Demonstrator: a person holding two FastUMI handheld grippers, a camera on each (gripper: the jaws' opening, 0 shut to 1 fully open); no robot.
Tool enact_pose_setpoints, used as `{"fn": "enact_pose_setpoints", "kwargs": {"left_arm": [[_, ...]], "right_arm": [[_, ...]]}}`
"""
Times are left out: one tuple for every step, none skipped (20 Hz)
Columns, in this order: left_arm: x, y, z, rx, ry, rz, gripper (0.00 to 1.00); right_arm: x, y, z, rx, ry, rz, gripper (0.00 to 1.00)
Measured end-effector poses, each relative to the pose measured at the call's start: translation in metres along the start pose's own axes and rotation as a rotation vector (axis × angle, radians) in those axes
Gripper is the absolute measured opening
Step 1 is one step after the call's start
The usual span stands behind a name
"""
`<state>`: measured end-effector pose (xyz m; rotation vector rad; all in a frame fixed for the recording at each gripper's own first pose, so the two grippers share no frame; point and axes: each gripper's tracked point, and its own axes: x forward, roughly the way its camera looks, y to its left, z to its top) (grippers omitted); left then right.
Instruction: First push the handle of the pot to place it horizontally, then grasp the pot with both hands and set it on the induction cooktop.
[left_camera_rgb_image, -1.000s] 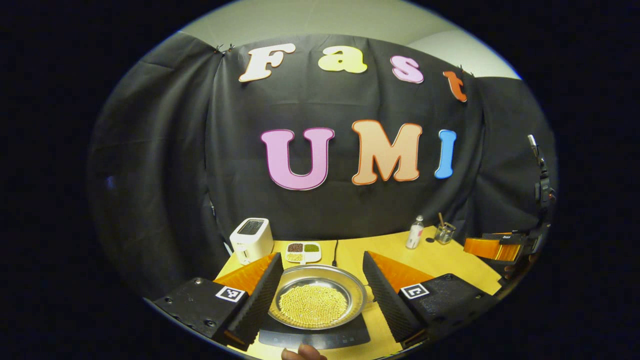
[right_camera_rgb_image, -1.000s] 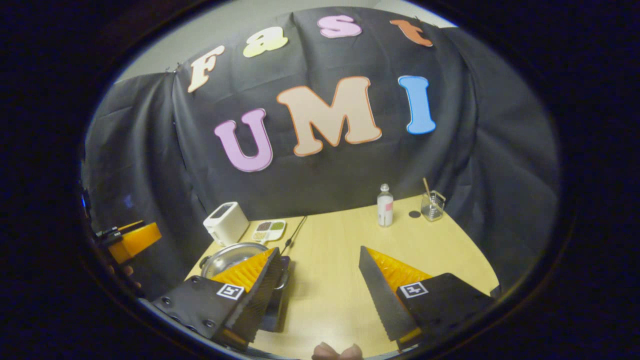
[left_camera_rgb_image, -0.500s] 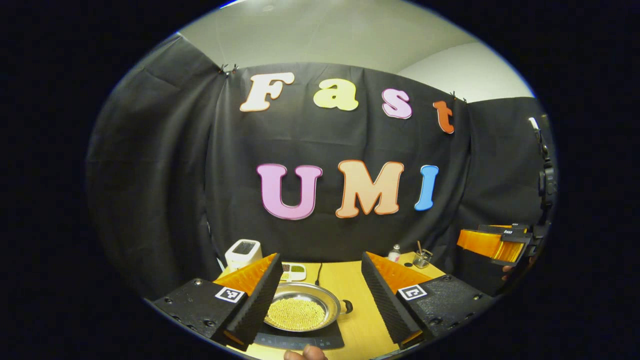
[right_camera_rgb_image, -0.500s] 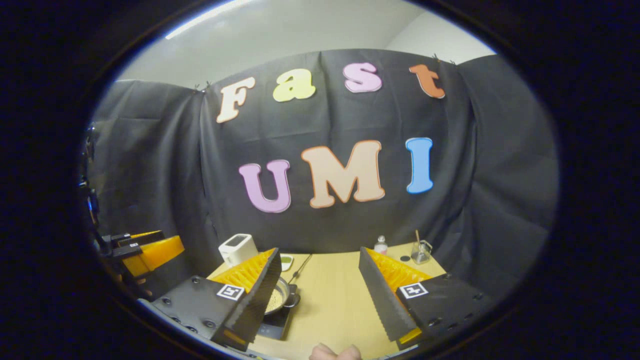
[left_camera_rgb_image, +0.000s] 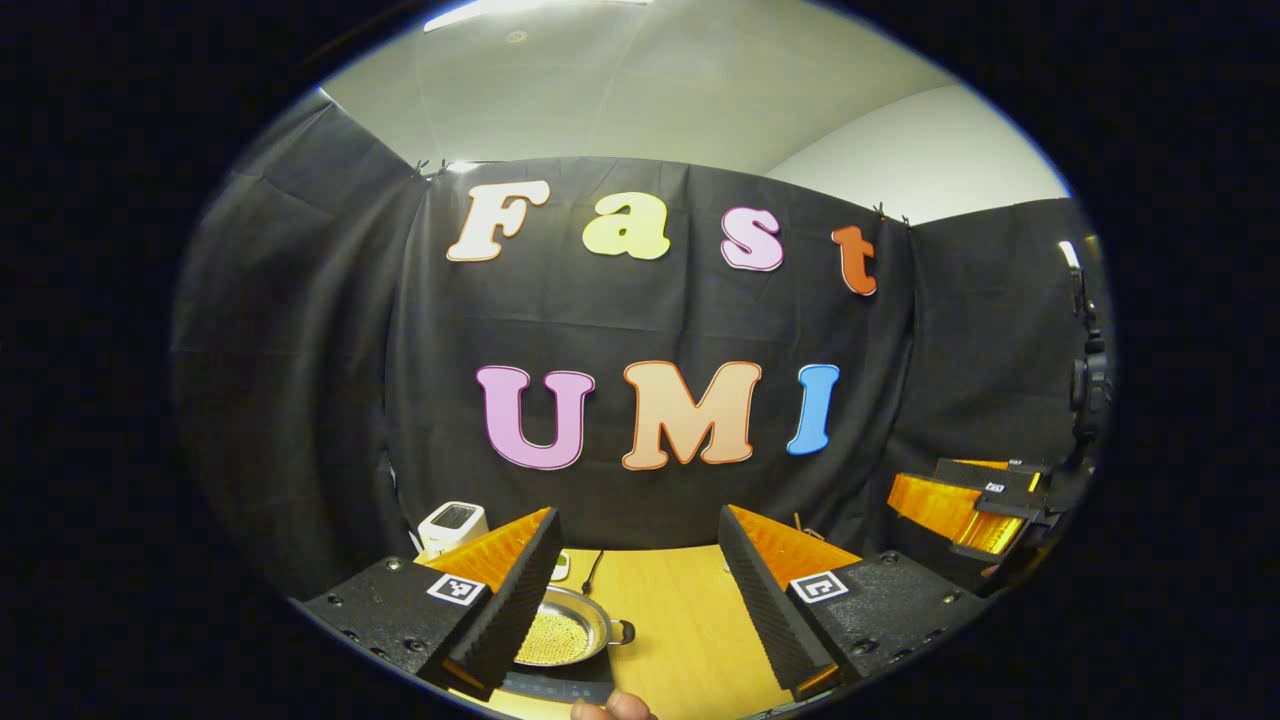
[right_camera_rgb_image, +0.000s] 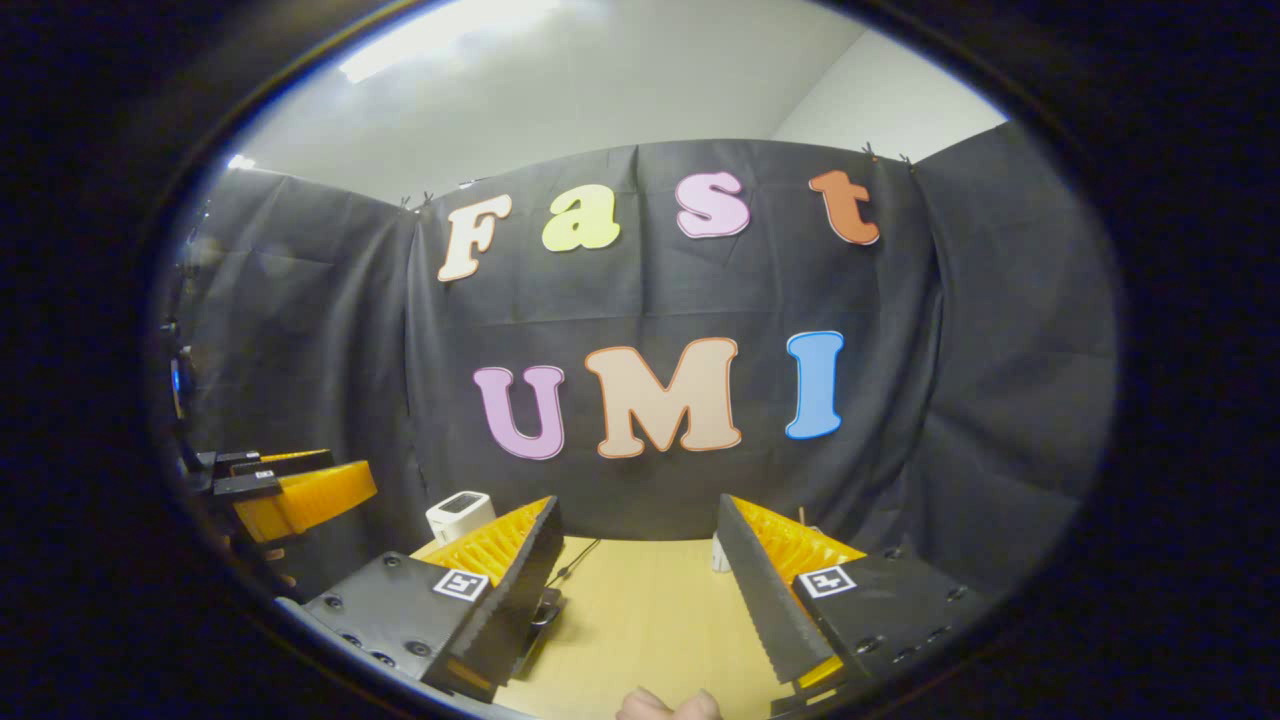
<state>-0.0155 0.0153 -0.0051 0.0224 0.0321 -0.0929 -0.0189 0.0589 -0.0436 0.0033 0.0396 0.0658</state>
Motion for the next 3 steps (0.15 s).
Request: {"fn": "enact_pose_setpoints", "kwargs": {"left_arm": [[-0.001,-0.004,0.003,0.006,-0.006,0.008,0.95],[-0.003,-0.007,0.007,0.014,-0.013,0.017,0.92],[-0.005,-0.012,0.012,0.023,-0.027,0.027,0.92]], "right_arm": [[-0.002,-0.010,0.003,-0.003,-0.008,-0.002,0.93],[-0.005,-0.016,0.004,-0.002,-0.010,0.001,0.93],[-0.008,-0.022,0.007,0.000,-0.013,0.002,0.93]]}}
